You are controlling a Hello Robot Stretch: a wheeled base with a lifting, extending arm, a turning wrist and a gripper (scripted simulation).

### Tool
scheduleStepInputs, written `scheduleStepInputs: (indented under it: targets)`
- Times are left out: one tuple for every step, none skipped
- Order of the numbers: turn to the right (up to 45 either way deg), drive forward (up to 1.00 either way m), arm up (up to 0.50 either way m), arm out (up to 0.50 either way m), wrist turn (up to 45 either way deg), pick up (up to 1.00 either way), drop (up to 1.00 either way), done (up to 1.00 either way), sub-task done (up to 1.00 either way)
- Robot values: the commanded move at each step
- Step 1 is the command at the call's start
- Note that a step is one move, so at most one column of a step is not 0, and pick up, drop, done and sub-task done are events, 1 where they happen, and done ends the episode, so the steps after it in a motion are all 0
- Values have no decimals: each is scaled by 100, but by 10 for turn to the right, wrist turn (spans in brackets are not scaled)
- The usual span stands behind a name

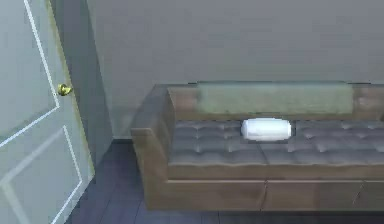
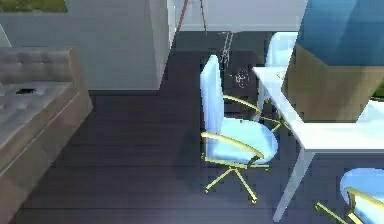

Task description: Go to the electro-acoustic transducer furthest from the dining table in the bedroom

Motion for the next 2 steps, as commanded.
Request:
scheduleStepInputs:
  targets:
    - [-450,0,0,0,0,0,0,0,0]
    - [-450,0,0,0,0,0,0,0,0]
